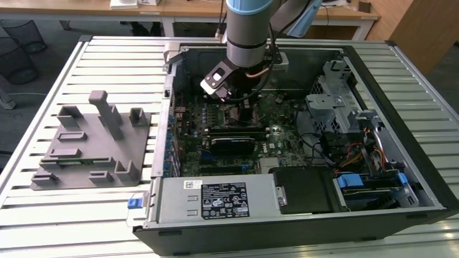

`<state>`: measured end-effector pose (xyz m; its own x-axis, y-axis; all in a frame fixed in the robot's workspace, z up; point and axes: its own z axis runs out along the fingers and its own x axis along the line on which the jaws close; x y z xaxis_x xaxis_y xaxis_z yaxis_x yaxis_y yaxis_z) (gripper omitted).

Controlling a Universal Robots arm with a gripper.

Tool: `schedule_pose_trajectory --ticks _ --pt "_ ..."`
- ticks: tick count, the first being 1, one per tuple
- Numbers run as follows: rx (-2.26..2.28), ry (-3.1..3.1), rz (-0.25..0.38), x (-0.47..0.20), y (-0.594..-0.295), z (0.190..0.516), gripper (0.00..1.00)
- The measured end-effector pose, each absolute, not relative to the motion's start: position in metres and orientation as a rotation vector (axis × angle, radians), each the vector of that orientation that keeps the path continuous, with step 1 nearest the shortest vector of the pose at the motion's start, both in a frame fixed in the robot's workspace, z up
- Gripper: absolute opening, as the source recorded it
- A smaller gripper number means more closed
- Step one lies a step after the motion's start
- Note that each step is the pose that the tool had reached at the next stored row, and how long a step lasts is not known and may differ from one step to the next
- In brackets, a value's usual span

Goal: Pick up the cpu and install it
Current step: 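Place the cpu into insertion slot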

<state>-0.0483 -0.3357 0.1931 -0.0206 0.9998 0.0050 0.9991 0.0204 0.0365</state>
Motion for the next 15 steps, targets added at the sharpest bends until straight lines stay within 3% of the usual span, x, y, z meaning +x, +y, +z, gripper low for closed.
schedule_pose_trajectory --ticks 7,8,15 --pt "2.183 2.228 0.046 -0.0483 -0.3357 0.1951 0.60" --pt "2.184 2.227 0.046 -0.0482 -0.3357 0.1951 0.53" --pt "2.211 2.200 0.046 -0.0482 -0.3358 0.1950 0.53"
